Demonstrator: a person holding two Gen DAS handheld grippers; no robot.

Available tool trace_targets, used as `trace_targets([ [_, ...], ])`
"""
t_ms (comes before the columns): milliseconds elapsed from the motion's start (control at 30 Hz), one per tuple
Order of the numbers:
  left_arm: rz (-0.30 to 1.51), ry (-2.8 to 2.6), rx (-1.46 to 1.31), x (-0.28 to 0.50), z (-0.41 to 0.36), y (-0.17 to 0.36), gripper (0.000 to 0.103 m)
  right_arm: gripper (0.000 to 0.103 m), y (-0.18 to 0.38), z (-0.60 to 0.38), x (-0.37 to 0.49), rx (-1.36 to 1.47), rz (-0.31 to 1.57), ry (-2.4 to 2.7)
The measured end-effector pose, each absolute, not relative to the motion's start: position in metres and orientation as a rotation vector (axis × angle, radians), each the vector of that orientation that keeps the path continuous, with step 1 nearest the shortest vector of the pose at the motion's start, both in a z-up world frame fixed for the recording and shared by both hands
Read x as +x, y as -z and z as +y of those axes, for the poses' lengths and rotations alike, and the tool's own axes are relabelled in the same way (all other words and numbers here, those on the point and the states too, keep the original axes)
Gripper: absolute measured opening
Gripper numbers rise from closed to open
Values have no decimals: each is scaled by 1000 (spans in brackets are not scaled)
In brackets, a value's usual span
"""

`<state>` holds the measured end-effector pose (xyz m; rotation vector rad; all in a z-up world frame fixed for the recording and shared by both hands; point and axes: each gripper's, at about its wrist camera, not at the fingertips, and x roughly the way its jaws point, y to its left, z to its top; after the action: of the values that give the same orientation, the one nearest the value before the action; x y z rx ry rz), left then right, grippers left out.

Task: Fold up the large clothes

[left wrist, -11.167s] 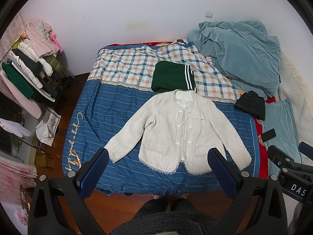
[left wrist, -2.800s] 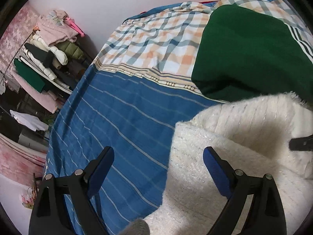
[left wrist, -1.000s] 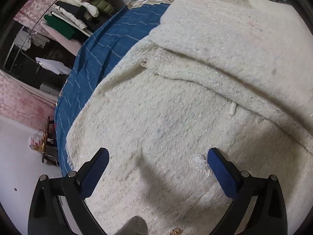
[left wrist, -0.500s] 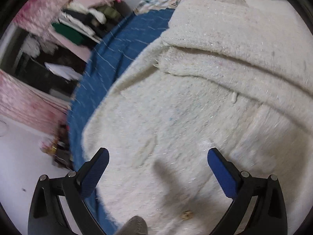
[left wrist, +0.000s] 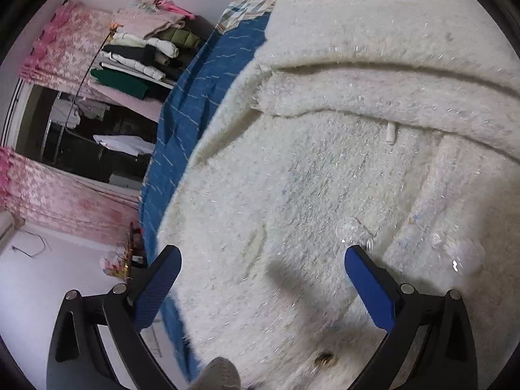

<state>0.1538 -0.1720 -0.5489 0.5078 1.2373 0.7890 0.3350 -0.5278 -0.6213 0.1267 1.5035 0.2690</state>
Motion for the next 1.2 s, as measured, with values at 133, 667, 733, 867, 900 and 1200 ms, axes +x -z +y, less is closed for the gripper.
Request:
trace_targets([
  [133,1190,-793,550,128,-200,512,103,67,588,-531,319,31,1448,-209],
  [667,1264,-293,755,2,-417,526,103,68,589,-684,147,193,1647,113],
  [733,1275,-331,793,15,-412,550,103,68,591,-695,143,223,1658,124],
  [867,1289,-427,725,40,-373,565,89,68,602,-705,147,306,1663,69],
  [900,1280,-450,691,45,-361,559,76,68,605,-707,150,334,1658,44],
  [1200,1187,-460,448,59,-303,497,13,87,650,-641,251,768,1502,-509],
])
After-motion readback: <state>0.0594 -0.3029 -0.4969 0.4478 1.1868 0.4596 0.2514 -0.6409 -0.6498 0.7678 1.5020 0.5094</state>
